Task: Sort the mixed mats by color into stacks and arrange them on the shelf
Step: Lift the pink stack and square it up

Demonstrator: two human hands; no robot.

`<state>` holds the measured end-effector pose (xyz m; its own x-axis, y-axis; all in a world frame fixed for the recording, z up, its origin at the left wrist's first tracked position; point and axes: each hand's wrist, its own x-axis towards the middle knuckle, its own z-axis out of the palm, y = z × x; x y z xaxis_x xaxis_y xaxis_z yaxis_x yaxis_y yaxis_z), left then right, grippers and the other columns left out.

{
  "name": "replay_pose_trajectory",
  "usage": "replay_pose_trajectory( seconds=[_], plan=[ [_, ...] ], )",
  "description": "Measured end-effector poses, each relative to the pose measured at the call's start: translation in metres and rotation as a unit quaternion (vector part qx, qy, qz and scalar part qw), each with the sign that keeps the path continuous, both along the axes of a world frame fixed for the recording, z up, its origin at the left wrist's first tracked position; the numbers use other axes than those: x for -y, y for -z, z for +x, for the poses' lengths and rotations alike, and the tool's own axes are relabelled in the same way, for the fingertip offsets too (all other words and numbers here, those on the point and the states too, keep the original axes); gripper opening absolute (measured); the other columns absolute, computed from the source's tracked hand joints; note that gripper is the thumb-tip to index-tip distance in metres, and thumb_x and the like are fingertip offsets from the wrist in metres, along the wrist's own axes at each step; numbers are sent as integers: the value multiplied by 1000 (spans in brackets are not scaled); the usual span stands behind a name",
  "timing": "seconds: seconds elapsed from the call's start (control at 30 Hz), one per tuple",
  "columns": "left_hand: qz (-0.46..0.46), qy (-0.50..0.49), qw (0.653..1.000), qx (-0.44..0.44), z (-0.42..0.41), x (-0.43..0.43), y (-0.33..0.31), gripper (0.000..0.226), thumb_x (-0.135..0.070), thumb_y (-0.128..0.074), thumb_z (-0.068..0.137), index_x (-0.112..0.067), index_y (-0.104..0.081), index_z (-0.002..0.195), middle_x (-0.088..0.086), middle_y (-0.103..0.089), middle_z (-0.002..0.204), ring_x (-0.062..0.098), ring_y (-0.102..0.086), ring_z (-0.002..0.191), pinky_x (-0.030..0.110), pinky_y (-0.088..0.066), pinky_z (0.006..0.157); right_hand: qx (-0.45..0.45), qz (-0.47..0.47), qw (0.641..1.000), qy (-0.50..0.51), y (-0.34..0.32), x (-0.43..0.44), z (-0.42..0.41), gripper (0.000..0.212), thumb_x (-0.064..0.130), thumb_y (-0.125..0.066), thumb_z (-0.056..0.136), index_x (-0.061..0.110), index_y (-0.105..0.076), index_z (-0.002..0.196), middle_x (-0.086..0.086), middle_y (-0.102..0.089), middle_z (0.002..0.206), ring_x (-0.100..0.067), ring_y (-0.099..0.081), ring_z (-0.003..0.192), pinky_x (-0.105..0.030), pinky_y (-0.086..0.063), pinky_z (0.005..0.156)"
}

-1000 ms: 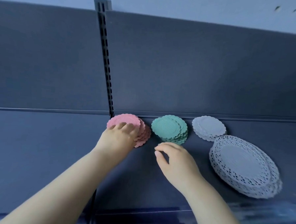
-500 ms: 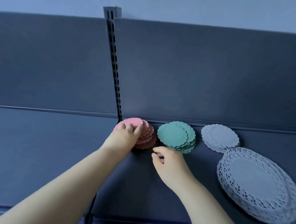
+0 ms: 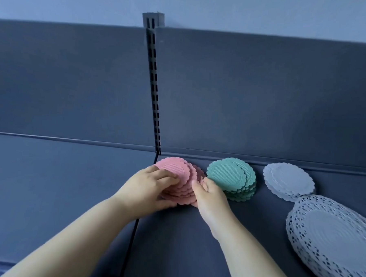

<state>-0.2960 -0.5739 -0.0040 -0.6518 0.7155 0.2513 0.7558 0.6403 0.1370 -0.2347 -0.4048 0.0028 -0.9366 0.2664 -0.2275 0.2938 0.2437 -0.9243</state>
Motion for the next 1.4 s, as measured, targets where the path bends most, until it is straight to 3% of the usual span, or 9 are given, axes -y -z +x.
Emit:
replay_pose_trajectory(
  seconds=[0.07, 0.13, 0.23, 0.43, 0.6, 0.73, 0.87, 1.13, 1.4],
  plan=[
    [8, -3, 995, 99, -9, 3, -16, 61, -70, -39, 80, -27, -67, 112, -12, -65, 107, 7, -51, 88, 15, -38, 80, 0, 80, 997, -21, -3, -1, 1, 17, 32, -47, 89, 17, -55, 85, 7, -52, 74, -12, -52, 76, -27, -47, 75],
    [4, -30, 986, 163, -23, 1, -25, 43, -53, -46, 90, -30, -58, 124, -10, -59, 113, 6, -49, 95, 15, -34, 80, -1, 182, 983, -29, -2, 0, 2, 19, 27, -48, 88, 19, -49, 72, 7, -48, 67, -14, -46, 68, -23, -38, 59],
    [-21, -70, 975, 211, -44, -11, -31, 67, -37, -63, 87, -29, -30, 145, -2, -40, 137, 15, -44, 120, 24, -37, 97, 7, 244, 970, 5, -3, 10, 4, 21, 30, -55, 86, 15, -57, 102, 1, -61, 97, -16, -56, 90, -25, -41, 72],
    [-187, -22, 940, 285, -81, -32, -46, 102, -54, -67, 78, -21, -3, 151, -1, -19, 156, 20, -24, 140, 36, -25, 113, 28, 17, 991, 130, 7, 28, -3, 55, 30, -67, 75, 11, -50, 123, 2, -55, 124, -15, -54, 108, -25, -42, 85],
    [-338, 1, 910, 241, -93, -49, -59, 105, -73, -65, 64, -25, -22, 148, -3, -32, 149, 22, -40, 130, 38, -37, 104, 23, -11, 980, 198, -1, 35, -12, 28, 17, -69, 77, 6, -48, 92, -1, -57, 90, -16, -53, 87, -23, -40, 65],
    [-362, 19, 913, 190, -92, -59, -62, 107, -72, -68, 61, -24, -26, 146, -1, -33, 143, 24, -45, 122, 36, -42, 97, 33, 14, 980, 195, 0, 40, -20, 27, 25, -72, 70, 14, -65, 94, -6, -70, 95, -23, -64, 88, -41, -53, 82],
    [-294, 25, 927, 231, -94, -50, -53, 111, -67, -74, 57, -26, -20, 144, -1, -31, 140, 24, -46, 120, 41, -44, 97, 26, 33, 979, 200, 1, 40, -19, 24, 32, -74, 62, 23, -61, 79, 3, -69, 84, -16, -64, 82, -39, -54, 79],
    [-3, 23, 963, 269, -67, -2, -31, 80, -46, -81, 61, -29, -33, 123, -9, -49, 110, 14, -50, 98, 27, -41, 83, -31, 36, 989, 140, -4, 47, -8, 39, 18, -74, 71, 27, -49, 100, 11, -60, 100, -3, -57, 90, -24, -49, 75],
    [174, 24, 940, 292, -41, 65, -33, 49, -12, -68, 77, -41, -37, 101, -20, -55, 103, -1, -54, 94, 10, -39, 75, -99, 161, 976, 104, -21, 82, 2, 36, 19, -74, 70, 32, -49, 93, 17, -61, 91, 5, -56, 84, -16, -44, 66]
  ],
)
